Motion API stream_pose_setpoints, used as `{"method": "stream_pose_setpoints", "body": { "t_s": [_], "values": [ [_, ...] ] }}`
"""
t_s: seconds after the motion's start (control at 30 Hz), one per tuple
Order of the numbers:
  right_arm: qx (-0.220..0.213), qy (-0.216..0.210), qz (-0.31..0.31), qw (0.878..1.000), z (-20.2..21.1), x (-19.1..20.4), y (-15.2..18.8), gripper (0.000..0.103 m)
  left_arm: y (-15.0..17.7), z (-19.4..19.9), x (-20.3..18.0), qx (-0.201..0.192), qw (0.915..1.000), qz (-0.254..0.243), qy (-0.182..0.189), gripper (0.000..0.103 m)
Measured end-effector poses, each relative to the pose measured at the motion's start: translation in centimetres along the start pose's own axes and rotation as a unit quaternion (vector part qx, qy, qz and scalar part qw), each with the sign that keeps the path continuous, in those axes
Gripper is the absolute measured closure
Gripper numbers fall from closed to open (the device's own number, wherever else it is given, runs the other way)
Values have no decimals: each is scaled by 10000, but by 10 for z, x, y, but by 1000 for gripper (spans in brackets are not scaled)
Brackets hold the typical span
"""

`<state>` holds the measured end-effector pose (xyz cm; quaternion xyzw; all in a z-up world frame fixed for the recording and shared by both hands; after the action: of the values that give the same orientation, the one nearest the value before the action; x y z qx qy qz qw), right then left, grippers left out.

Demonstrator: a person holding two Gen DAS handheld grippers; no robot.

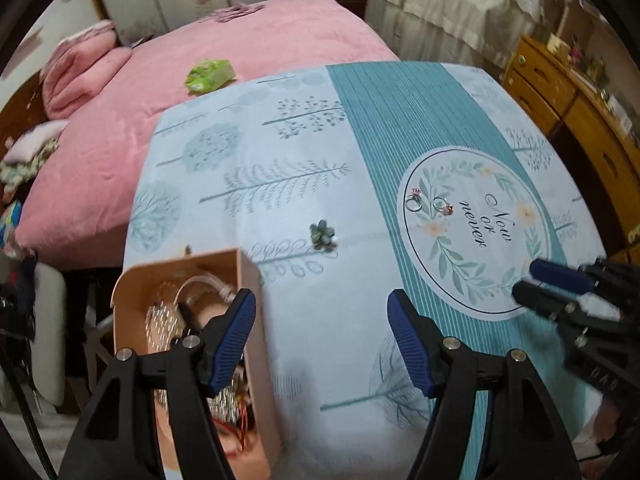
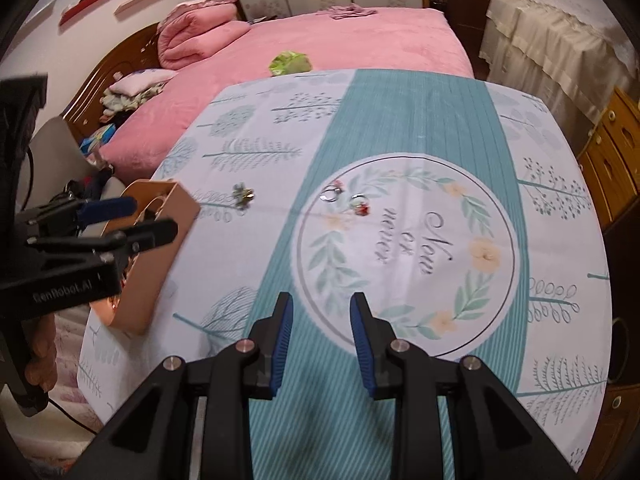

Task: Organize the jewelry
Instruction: 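Withdraw both tools and reach the left tool toward the green flower charm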

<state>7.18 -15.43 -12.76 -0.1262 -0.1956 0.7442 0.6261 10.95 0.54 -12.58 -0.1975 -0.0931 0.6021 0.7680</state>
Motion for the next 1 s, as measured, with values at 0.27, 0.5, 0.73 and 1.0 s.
{"method": "stream_pose_setpoints", "body": {
  "t_s": [0.27, 0.5, 0.73, 1.0],
  "values": [
    [48, -35, -168, 9998, -22, -20, -22, 73, -26, -42, 5, 353, 9989, -194, 252, 36],
    [83, -92, 5, 9999, -48, -17, -42, 73, -44, -64, 11, 602, 9959, -301, 604, 37],
    [140, -119, 25, 9998, -69, -13, -51, 73, -50, -84, 23, 807, 9940, -184, 718, 37],
    [139, -112, 93, 9998, -79, -9, -52, 73, -49, -93, 28, 857, 9931, -183, 779, 54]
  ]
}}
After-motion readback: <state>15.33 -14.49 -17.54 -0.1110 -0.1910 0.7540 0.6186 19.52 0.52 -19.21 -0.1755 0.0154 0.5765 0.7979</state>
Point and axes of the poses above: each gripper's, at about its wrist camera, not at the fingertips, and z roughly against the way its jaws point, x to its left, y to its underside, the point moved 6 cm from there along -z, roughly the way its jaws point, and after that the axes turned 8 degrees about y, right-handed, at the moved point
